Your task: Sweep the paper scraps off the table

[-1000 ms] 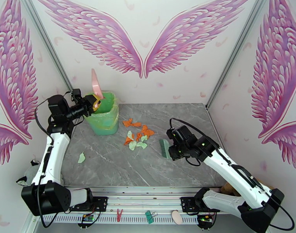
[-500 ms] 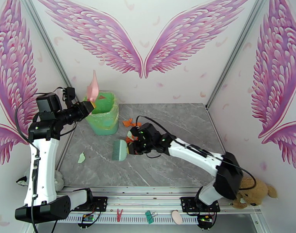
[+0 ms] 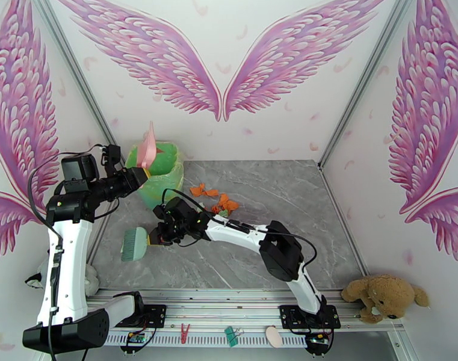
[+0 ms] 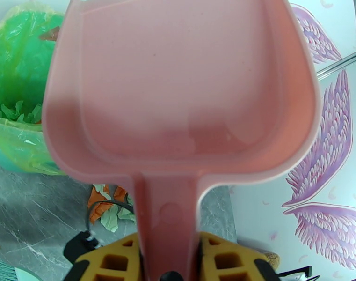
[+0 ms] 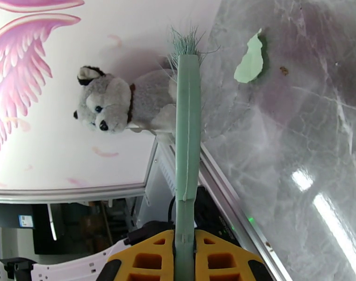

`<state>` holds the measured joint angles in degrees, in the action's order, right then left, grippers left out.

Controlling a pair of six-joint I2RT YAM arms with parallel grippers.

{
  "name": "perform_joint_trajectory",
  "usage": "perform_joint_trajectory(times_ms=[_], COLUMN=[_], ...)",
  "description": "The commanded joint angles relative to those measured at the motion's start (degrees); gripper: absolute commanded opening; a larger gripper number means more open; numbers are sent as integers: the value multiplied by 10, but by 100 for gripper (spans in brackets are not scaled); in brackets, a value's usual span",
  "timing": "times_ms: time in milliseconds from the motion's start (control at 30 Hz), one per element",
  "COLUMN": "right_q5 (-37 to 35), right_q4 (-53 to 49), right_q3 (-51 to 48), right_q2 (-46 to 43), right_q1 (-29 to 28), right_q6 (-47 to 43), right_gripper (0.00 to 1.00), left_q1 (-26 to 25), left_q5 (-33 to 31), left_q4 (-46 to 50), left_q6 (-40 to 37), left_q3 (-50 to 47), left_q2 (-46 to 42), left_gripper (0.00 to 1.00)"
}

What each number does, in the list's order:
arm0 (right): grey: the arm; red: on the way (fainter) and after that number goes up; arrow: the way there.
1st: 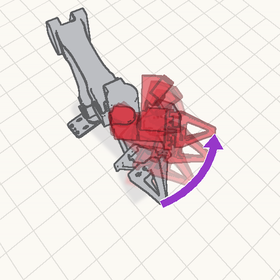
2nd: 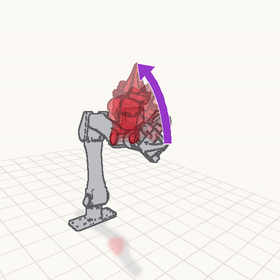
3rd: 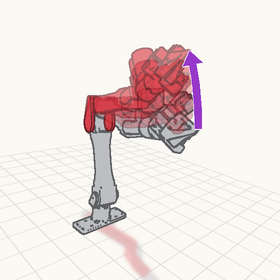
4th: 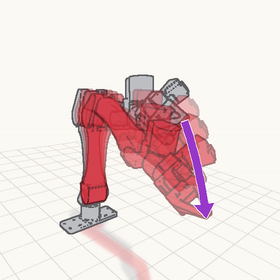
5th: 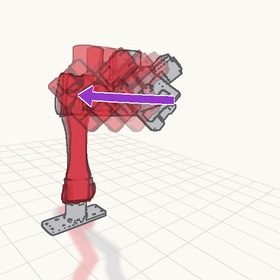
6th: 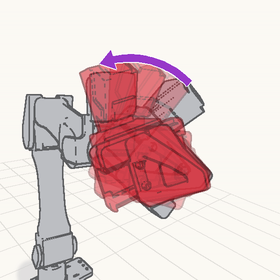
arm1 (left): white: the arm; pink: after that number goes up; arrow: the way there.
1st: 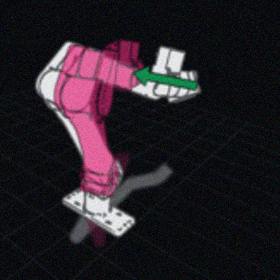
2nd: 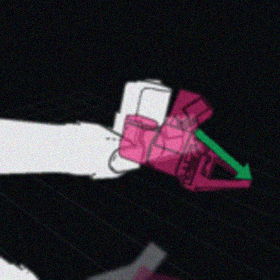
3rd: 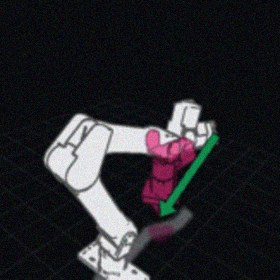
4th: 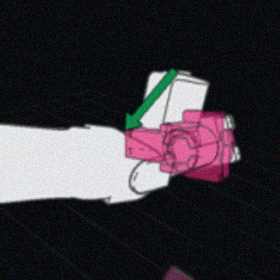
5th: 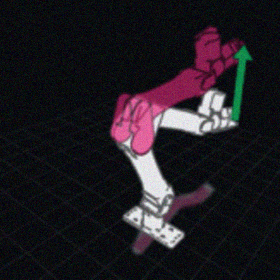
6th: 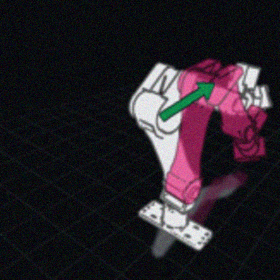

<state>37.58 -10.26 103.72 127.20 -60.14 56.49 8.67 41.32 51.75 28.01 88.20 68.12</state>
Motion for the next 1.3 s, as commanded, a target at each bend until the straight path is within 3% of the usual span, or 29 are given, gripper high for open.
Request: perform_joint_trajectory(times_ms=[0,367,633,833,1267], right_q5=[32,42,12,-20,-174], right_q4=[28,25,-50,-74,-217], right_q3=[48,92,74,-17,-233], right_q2=[43,126,125,63,-159], right_q1=[-13,-26,-24,-4,70], right_q6=[38,61,11,-32,-184], right_gripper=[0,0,0,0,0], left_q1=[-3,-4,-4,-5,-14], left_q5=[15,15,13,12,-15], left_q4=[-6,-13,-14,-11,10], left_q6=[-9,-9,-10,-13,-38], left_q3=[-9,-22,-25,-24,-14], left_q2=[-13,-15,-14,-15,-12], left_gripper=[0,0,0,0,0])
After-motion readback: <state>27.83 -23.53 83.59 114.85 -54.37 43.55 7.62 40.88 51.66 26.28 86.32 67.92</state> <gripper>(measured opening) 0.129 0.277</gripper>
